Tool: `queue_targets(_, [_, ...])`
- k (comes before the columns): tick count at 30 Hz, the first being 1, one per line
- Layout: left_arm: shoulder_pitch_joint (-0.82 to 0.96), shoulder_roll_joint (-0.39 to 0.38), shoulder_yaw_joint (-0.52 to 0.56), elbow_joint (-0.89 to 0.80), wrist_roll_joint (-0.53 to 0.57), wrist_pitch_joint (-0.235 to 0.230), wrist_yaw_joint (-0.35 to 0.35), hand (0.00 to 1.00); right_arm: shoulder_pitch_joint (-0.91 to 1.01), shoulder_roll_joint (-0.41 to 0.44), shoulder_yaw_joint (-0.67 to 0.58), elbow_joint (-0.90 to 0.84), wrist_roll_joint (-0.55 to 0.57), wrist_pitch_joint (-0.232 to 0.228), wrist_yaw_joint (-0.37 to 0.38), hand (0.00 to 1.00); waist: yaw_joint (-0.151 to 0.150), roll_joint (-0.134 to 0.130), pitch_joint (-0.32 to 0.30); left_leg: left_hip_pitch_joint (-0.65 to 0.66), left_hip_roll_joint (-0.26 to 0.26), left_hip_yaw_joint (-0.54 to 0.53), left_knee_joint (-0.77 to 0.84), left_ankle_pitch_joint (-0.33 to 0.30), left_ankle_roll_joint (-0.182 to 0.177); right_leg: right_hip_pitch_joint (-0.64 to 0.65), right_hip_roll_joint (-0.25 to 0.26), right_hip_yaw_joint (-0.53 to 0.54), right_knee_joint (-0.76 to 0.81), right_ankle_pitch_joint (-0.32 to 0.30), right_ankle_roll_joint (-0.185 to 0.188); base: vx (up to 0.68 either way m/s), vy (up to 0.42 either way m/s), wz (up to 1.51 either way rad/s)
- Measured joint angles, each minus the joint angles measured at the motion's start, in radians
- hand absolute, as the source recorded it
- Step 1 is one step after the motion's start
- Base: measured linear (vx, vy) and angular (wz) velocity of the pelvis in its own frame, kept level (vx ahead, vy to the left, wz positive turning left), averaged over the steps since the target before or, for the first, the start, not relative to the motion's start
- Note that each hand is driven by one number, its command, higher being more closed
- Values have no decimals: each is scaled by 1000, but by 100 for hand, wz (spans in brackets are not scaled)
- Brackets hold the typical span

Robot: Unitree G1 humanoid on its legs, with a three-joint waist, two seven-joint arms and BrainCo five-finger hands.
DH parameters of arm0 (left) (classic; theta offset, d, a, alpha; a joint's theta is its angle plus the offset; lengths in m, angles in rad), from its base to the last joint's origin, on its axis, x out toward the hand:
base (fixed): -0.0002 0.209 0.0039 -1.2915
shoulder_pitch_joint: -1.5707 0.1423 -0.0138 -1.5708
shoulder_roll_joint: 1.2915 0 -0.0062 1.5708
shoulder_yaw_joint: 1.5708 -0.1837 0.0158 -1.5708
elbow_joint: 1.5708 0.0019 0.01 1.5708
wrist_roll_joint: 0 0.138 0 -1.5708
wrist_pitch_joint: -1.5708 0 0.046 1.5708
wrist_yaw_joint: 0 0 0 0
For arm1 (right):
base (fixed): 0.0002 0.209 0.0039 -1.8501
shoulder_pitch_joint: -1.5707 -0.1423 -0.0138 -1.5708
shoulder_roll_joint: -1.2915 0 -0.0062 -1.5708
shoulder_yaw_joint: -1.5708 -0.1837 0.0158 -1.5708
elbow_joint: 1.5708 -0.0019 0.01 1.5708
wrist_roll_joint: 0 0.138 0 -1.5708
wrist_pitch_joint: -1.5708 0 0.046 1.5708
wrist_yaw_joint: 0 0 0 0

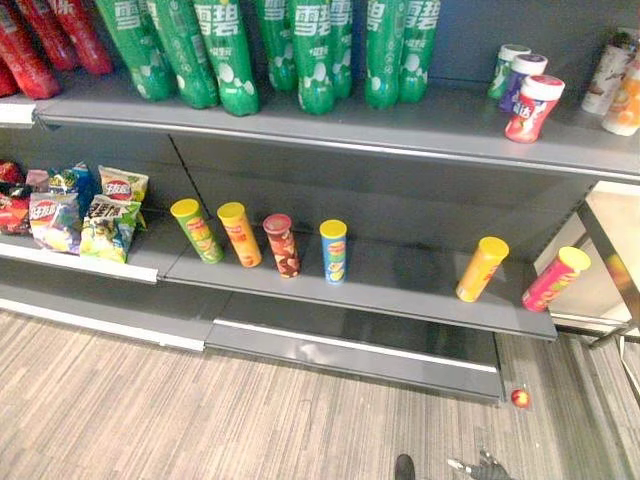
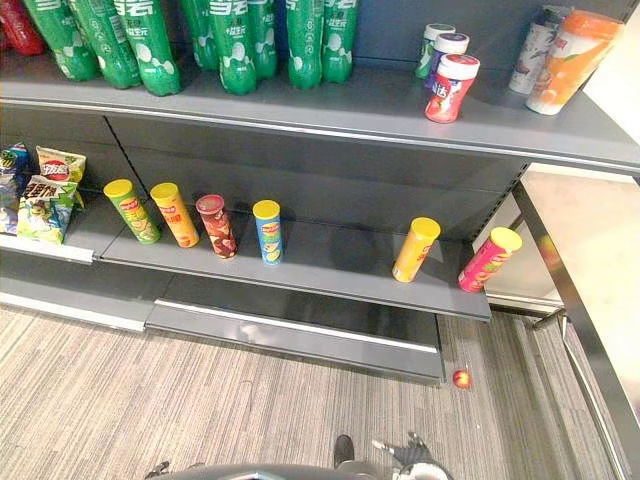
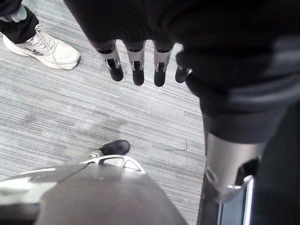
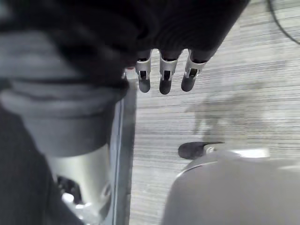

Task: Put the gum and the chips on the shelf.

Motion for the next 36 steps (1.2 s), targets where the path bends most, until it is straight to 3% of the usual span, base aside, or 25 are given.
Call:
queue_targets(6, [-9,3,2,0,-50,0,-17,0,47,41,-167,24,5,19,-10,0,-2,-20,33,42,-17,-4,7,-14,17,-29,-32,-13,157,-91,24,-1,38,10])
queue_targets(8, [-13,0,32,0,-67,0,-26,0,62,63,-208,7,6,19,-8,0,-2,-24,46,50,-36,17,7,-24,33,-44,-49,7,185,-89,39,4,98,-27])
queue_targets(10, [-12,-18,72,-1,-69,-2,-27,0,74,78,-233,-25,10,20,-8,0,3,-25,49,41,-48,87,7,-38,54,-90,-53,48,206,-60,79,-50,103,-81])
queue_targets(11, [-12,-25,91,-1,-70,-1,-26,0,77,80,-238,-41,12,20,-7,0,5,-18,53,34,-40,144,7,-45,66,-120,-37,66,189,9,80,-99,102,-142])
queue_targets(12, [-15,-40,114,-6,-75,-2,-27,0,77,71,-241,-61,21,20,-6,0,12,22,61,25,2,219,19,-51,89,-128,-4,53,147,70,57,-119,80,-151])
queue_targets(13, [-18,-46,123,-16,-76,-3,-28,0,76,71,-243,-72,32,20,-7,0,10,26,74,18,33,254,52,-64,94,-134,2,-5,177,43,19,-91,74,-141])
queue_targets(14, [-31,-53,131,-32,-76,-4,-29,0,82,81,-246,-84,53,18,-8,0,8,43,103,11,85,291,103,-90,89,-136,-8,-112,267,-2,-37,-54,85,-121])
queue_targets(15, [-36,-53,138,-47,-78,-3,-31,0,96,88,-248,-84,54,16,-11,0,16,37,103,10,114,317,120,-98,82,-131,-38,-174,336,-11,-50,-24,91,-113])
queue_targets(16, [-35,-51,139,-55,-79,-4,-34,0,106,93,-247,-83,54,16,-10,0,24,30,99,10,121,336,126,-98,77,-125,-54,-193,362,-11,-50,20,36,-99])
queue_targets(18, [-43,-40,137,-59,-85,-5,-47,0,119,98,-248,-74,54,17,-13,0,24,7,95,6,114,390,127,-81,68,-78,-136,-230,408,-17,-49,59,-40,-73])
queue_targets(20, [-46,-34,119,-58,-85,-6,-52,0,106,89,-251,-51,54,18,-18,0,23,2,92,2,101,430,126,-73,67,-45,-186,-264,407,-16,-49,64,-128,-64])
queue_targets(21, [-45,-24,95,-56,-86,-13,-57,0,78,79,-247,-34,53,21,-18,0,25,-6,86,-8,93,465,131,-60,58,-19,-206,-306,350,-23,-24,41,-180,-77])
queue_targets(24, [-57,-21,47,-37,-113,-13,-60,0,9,42,-221,-11,41,23,-14,0,28,6,80,-10,97,509,112,-16,33,-11,-180,-408,240,-66,-2,-24,-287,-88])
queue_targets(27, [-58,-26,28,-32,-165,-13,-63,0,-34,27,-197,-10,42,23,-15,0,27,25,72,-6,104,549,91,13,-4,7,-126,-405,120,-97,41,-47,-300,-57])
queue_targets(30, [-61,-31,17,-14,-166,-13,-65,0,-32,20,-200,-2,44,21,-15,0,20,41,66,16,146,549,84,44,-29,34,-70,-400,90,-99,23,-52,-178,-17])
queue_targets(34, [-60,-26,33,-18,-168,-12,-73,0,-33,35,-231,4,54,16,-13,0,1,40,68,31,209,562,137,55,-44,49,-27,-381,82,-120,-10,-91,-102,-14])
queue_targets(36, [-62,-19,65,-18,-198,-12,-76,0,-34,49,-240,9,63,12,-13,0,-3,19,79,28,263,580,241,54,-44,35,-19,-350,96,-148,-33,-55,-79,-58])
